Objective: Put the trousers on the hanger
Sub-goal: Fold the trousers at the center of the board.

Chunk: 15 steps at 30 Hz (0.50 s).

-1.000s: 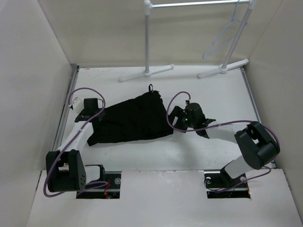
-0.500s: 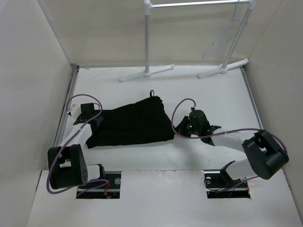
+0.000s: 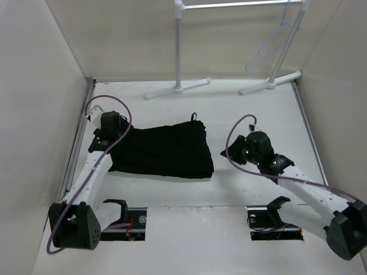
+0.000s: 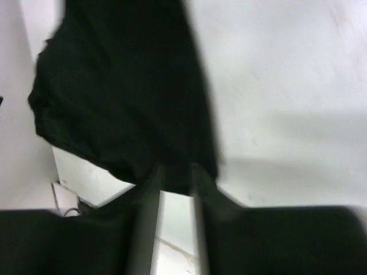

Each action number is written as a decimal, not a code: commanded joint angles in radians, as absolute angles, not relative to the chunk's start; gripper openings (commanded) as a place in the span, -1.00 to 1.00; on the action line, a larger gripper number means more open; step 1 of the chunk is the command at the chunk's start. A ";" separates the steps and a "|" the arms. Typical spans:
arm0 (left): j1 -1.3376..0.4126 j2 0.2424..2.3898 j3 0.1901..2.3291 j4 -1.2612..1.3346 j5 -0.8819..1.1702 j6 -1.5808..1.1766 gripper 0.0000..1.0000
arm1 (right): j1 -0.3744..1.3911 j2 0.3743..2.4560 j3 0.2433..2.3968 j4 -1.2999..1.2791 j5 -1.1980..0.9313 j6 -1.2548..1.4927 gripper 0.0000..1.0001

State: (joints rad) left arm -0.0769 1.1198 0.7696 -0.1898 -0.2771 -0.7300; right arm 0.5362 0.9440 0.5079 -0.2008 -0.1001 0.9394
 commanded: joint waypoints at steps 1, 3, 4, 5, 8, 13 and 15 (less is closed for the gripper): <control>-0.134 1.029 0.793 -0.265 -0.293 -0.736 0.22 | 0.522 1.047 0.717 -0.190 -0.139 0.775 -0.54; -0.211 1.035 0.769 -0.253 -0.298 -0.771 0.18 | 0.550 1.180 0.837 -0.137 -0.214 0.732 -0.67; -0.238 1.051 0.756 -0.239 -0.302 -0.791 0.18 | 0.571 1.248 0.889 -0.102 -0.234 0.721 -0.68; -0.260 1.067 0.741 -0.224 -0.308 -0.805 0.17 | 0.584 1.317 0.943 -0.077 -0.261 0.718 -0.68; -0.262 1.095 0.687 -0.177 -0.313 -0.824 0.17 | 0.587 1.507 1.084 -0.020 -0.314 0.726 -0.68; -0.159 1.094 0.571 -0.109 -0.290 -0.819 0.19 | 0.515 1.808 1.264 -0.002 -0.365 0.776 -0.68; -0.102 1.086 0.526 -0.089 -0.269 -0.818 0.19 | 0.480 1.880 1.290 0.021 -0.345 0.807 -0.69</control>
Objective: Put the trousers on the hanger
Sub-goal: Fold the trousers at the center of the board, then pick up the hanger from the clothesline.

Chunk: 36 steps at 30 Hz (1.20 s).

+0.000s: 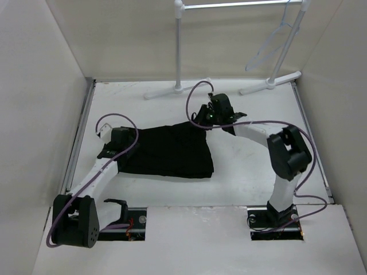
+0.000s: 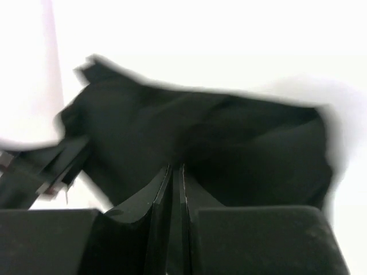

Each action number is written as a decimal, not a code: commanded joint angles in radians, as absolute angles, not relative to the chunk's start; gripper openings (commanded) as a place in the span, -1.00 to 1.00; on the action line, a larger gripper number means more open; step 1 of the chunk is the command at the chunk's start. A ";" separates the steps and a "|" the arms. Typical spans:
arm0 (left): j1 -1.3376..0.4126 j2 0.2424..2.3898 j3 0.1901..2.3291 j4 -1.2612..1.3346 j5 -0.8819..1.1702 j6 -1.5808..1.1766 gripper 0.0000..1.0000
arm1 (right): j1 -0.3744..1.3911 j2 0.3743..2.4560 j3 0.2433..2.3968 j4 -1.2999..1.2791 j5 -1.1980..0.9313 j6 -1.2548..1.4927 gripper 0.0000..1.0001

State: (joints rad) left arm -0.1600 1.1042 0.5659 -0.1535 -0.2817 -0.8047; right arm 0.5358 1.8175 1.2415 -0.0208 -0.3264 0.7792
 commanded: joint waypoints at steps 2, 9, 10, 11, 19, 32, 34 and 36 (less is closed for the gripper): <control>-0.044 1.078 0.493 -0.080 -0.249 -0.816 0.20 | 0.443 1.948 1.319 0.026 -0.322 0.851 -0.70; 0.051 1.017 0.445 -0.095 -0.184 -0.805 0.23 | 0.419 2.069 1.397 0.035 -0.298 0.922 -0.63; 0.056 0.994 0.445 -0.110 -0.176 -0.805 0.23 | 0.420 2.077 1.407 0.032 -0.296 0.920 -0.58; 0.058 0.965 0.449 -0.130 -0.169 -0.808 0.24 | 0.420 2.082 1.413 0.028 -0.284 0.919 -0.56; 0.010 0.799 0.592 -0.273 -0.118 -0.810 0.27 | 0.424 1.844 1.341 -0.044 -0.169 0.833 -0.11; -0.220 0.914 0.704 -0.226 -0.137 -0.808 0.01 | 0.227 1.406 1.498 -0.308 -0.224 0.660 -0.79; -0.269 0.952 0.724 -0.218 -0.141 -0.807 -0.11 | 0.132 1.475 1.653 -0.360 -0.226 0.658 -0.76; -0.313 0.979 0.738 -0.207 -0.140 -0.804 -0.24 | 0.067 1.547 1.785 -0.396 -0.229 0.658 -0.48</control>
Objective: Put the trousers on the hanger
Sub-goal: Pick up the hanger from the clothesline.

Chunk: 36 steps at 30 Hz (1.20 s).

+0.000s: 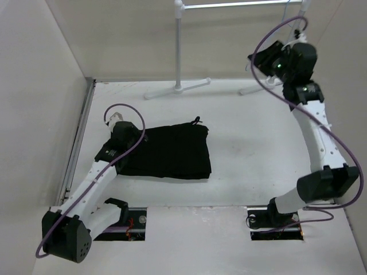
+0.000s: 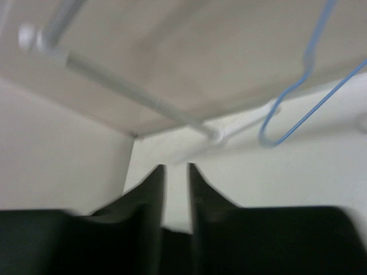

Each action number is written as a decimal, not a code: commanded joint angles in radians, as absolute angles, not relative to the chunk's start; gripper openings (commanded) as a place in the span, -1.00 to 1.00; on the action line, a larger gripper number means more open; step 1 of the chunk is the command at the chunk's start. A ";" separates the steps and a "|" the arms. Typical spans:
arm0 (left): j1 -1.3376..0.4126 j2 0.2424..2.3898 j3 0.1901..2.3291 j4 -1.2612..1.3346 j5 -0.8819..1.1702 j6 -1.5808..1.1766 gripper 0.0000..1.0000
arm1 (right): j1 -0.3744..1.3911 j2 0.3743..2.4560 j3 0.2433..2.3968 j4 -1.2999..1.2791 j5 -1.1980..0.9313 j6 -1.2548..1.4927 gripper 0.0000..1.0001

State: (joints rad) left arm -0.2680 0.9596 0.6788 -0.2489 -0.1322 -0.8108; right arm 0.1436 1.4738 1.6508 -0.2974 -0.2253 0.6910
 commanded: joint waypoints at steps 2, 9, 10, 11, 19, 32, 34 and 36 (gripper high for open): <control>-0.355 0.992 0.747 -0.193 -0.144 -0.799 -0.34 | 0.013 1.616 1.897 -0.432 -0.212 0.655 0.02; -0.410 1.022 0.753 -0.193 -0.152 -0.796 -0.27 | -0.050 1.828 2.199 -0.566 -0.222 0.634 0.49; -0.410 1.026 0.753 -0.193 -0.149 -0.798 -0.26 | -0.051 1.856 2.235 -0.577 -0.227 0.630 0.49; -0.410 1.031 0.755 -0.193 -0.149 -0.798 -0.26 | -0.054 1.885 2.264 -0.581 -0.233 0.627 0.49; -0.412 1.054 0.742 -0.187 -0.150 -0.802 -0.24 | -0.059 1.996 2.335 -0.557 -0.318 0.637 0.21; -0.412 1.032 0.710 -0.184 -0.158 -0.811 -0.24 | -0.031 2.017 2.327 -0.445 -0.371 0.623 -0.74; -0.407 1.028 0.710 -0.184 -0.158 -0.813 -0.24 | -0.030 2.000 2.327 -0.436 -0.370 0.617 -0.82; -0.404 1.026 0.712 -0.184 -0.158 -0.813 -0.24 | -0.027 1.974 2.313 -0.417 -0.368 0.592 -0.86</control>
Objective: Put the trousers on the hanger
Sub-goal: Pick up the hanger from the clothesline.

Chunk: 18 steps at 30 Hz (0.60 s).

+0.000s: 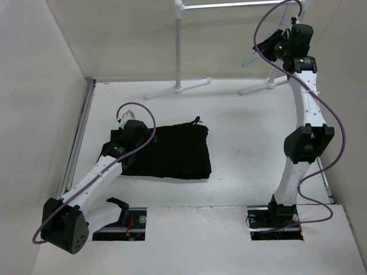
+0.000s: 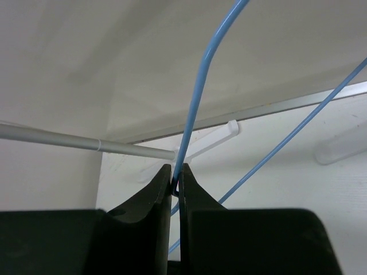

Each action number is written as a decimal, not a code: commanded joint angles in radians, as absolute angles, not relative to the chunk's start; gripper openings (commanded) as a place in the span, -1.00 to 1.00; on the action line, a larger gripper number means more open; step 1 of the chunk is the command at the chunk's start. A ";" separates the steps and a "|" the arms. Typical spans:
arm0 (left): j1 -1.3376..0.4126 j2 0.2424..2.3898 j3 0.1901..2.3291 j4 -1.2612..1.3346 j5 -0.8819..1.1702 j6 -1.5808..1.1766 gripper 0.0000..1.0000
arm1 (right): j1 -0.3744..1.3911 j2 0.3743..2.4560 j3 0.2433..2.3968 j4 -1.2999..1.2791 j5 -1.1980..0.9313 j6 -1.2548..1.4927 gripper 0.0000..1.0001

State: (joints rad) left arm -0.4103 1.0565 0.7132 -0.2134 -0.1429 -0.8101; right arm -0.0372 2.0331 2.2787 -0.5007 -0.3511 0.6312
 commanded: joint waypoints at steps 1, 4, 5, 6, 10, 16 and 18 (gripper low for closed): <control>-0.404 1.026 0.713 -0.184 -0.158 -0.813 -0.24 | -0.024 1.958 2.301 -0.411 -0.358 0.572 -0.88; -0.406 1.031 0.719 -0.176 -0.155 -0.813 -0.24 | -0.013 1.907 2.266 -0.407 -0.331 0.513 -0.90; -0.406 1.032 0.722 -0.175 -0.155 -0.813 -0.24 | -0.012 1.895 2.257 -0.407 -0.325 0.490 -0.91; -0.406 1.035 0.726 -0.175 -0.153 -0.811 -0.24 | -0.010 1.882 2.247 -0.407 -0.322 0.468 -0.91; -0.403 1.048 0.753 -0.172 -0.147 -0.805 -0.16 | -0.002 1.852 2.232 -0.411 -0.328 0.391 -0.96; -0.403 1.080 0.879 -0.172 -0.098 -0.792 0.04 | 0.021 1.766 2.067 -0.403 -0.396 0.362 -0.97; -0.407 1.095 0.937 -0.172 -0.081 -0.785 0.07 | 0.044 1.715 1.970 -0.384 -0.399 0.348 -0.97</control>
